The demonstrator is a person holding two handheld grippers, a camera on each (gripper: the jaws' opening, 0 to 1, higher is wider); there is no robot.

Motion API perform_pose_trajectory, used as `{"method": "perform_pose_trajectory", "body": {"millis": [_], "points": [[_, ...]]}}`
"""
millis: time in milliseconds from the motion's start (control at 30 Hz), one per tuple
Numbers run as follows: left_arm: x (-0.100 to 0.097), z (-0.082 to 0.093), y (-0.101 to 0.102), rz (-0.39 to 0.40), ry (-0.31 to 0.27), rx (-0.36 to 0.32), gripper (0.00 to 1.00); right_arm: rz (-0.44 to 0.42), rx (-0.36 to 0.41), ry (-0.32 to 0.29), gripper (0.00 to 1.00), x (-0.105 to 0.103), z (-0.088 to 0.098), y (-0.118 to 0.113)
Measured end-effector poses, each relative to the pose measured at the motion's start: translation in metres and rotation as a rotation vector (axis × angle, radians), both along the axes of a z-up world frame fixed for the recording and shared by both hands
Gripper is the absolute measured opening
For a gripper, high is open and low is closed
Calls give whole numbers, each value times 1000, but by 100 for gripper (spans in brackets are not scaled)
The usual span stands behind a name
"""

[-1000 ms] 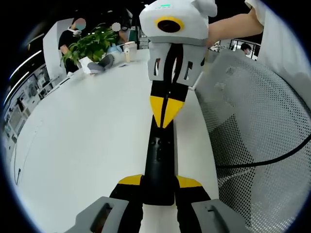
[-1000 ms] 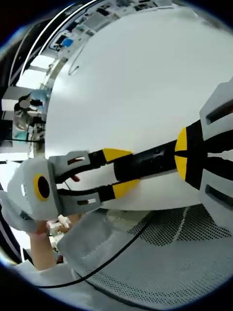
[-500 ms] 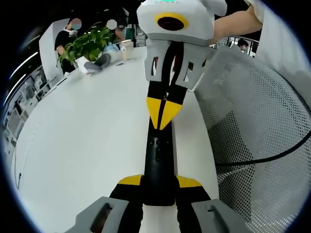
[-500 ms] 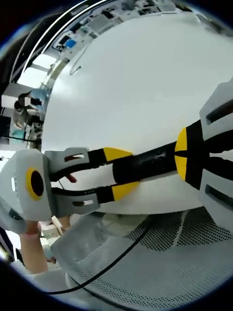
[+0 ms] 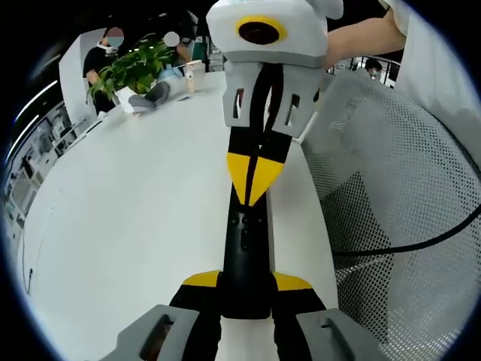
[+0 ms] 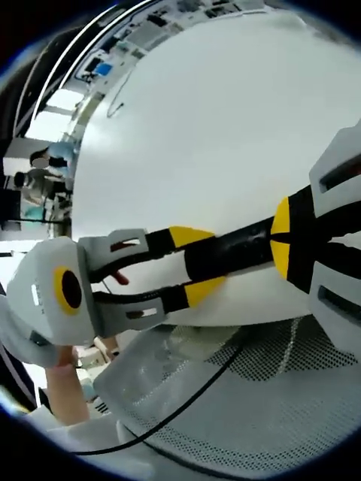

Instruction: Press the specified remote control buttons in sequence, fully releasing each button before pressing the next.

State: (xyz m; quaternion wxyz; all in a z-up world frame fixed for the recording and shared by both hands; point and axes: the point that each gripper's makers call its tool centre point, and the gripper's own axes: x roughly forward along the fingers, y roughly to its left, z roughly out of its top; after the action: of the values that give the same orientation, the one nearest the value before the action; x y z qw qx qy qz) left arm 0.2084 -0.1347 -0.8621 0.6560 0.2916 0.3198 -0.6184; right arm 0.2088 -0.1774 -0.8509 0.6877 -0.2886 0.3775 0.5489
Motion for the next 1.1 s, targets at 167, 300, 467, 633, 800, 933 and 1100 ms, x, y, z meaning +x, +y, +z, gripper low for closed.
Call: {"method": "perform_pose_trajectory", "body": {"millis": [167,300,467,633,800,933,1100], "points": [[1,0,0,-3,-1,0,24,38,-27,-24,0,2,-1,0],[1,0,1,-7,-1,-2,24,20,-21,-7,0,3,-2,0],[1,0,1,-9,0,-7,24,-3,-35,-17,0,3,-2,1],[1,0,1,-4,2,-11,24,-5,-24,-58,0,0,0,0],[1,0,0,3,3,-21,24,53,-4,-74,0,-12,1,14],[1,0,0,5,3,-23,24,80,-39,-110,0,-12,-2,14],[0,0,0,10,1,-29,24,163,-82,-147,0,-13,-3,14]]}}
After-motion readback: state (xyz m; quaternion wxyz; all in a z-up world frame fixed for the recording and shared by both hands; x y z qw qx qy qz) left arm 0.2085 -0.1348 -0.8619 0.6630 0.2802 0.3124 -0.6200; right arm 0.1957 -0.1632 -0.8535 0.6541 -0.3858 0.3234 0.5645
